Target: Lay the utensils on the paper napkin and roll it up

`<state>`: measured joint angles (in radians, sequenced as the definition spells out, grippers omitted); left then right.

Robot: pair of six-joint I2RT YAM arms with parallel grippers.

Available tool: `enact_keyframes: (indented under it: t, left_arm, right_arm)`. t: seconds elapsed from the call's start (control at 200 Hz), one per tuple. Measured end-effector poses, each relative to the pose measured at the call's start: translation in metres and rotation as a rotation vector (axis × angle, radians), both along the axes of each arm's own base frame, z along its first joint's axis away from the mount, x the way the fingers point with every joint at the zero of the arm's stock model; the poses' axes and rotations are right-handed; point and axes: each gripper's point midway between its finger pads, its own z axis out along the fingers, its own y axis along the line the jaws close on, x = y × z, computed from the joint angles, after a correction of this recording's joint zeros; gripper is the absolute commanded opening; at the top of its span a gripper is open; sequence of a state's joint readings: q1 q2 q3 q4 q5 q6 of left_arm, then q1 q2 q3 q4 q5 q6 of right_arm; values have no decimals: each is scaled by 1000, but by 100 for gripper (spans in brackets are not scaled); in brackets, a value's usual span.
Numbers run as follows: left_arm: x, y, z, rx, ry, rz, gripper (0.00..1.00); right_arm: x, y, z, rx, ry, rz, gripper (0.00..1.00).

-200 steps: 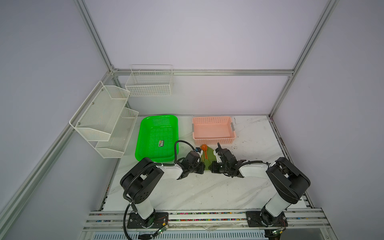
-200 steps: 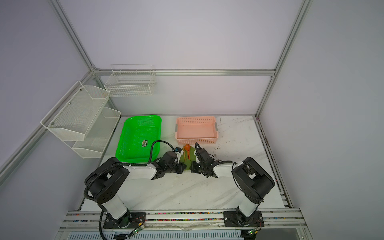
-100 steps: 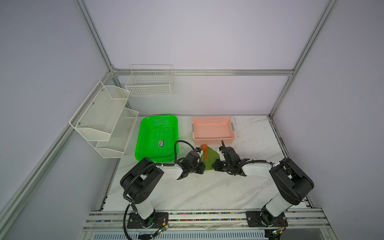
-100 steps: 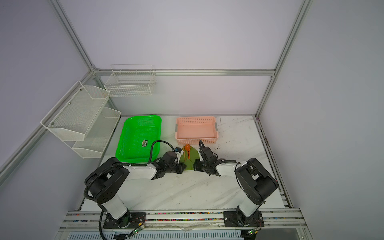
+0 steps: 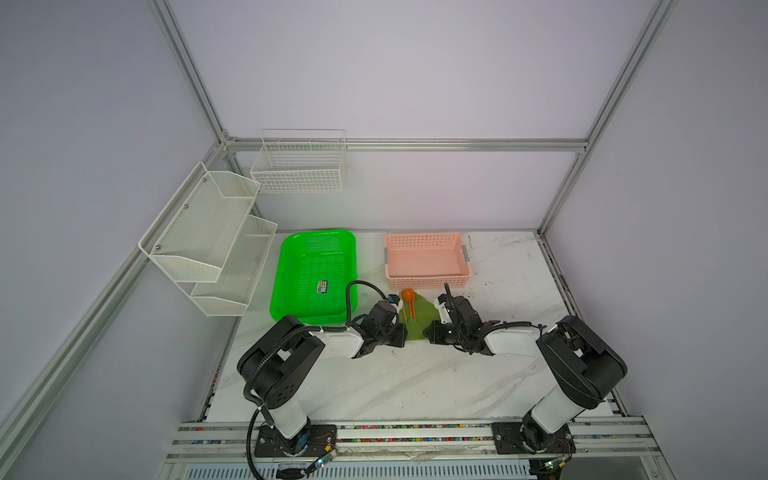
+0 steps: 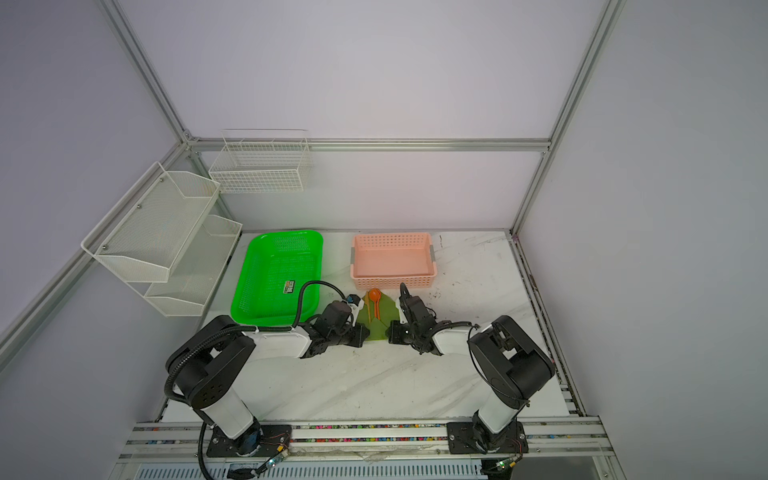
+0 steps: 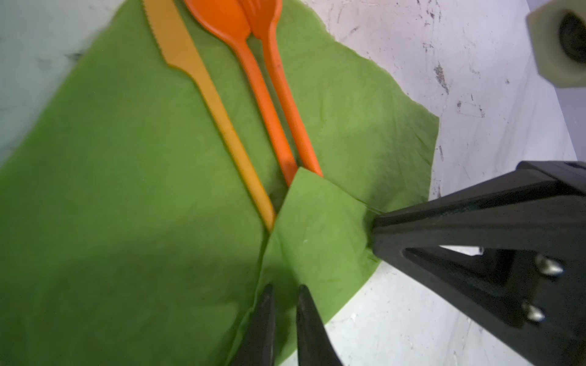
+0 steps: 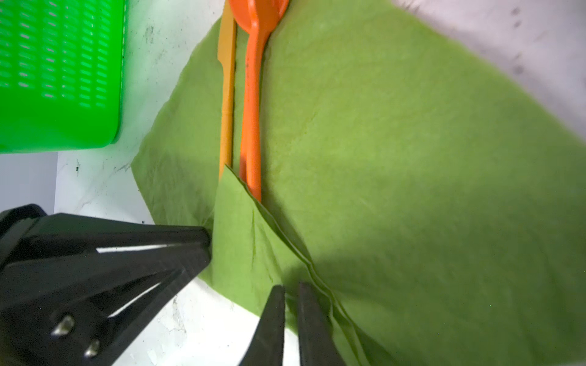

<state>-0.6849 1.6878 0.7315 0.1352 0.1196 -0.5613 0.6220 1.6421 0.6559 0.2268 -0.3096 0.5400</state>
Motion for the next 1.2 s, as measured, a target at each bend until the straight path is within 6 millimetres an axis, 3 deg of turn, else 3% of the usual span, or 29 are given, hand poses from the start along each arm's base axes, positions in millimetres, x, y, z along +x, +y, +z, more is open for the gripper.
enact_keyframes:
  t: [0.15, 0.255, 0.615, 0.925, 1.2]
  left_arm:
    - [0, 27, 4, 41, 31, 62, 18]
    - [-7, 31, 11, 56, 42, 63, 19]
    - [-32, -4, 35, 29, 50, 9, 18]
    - [-36, -12, 5, 40, 114, 24, 17]
    - [-29, -19, 12, 6, 94, 29, 15]
  right_arm:
    - [0, 0, 0, -1, -2, 2, 15]
    - [0, 0, 0, -1, -1, 3, 15]
    - [0, 0, 0, 0, -1, 3, 15]
    - [0, 0, 0, 0, -1, 4, 15]
    - [0, 0, 0, 0, -1, 4, 15]
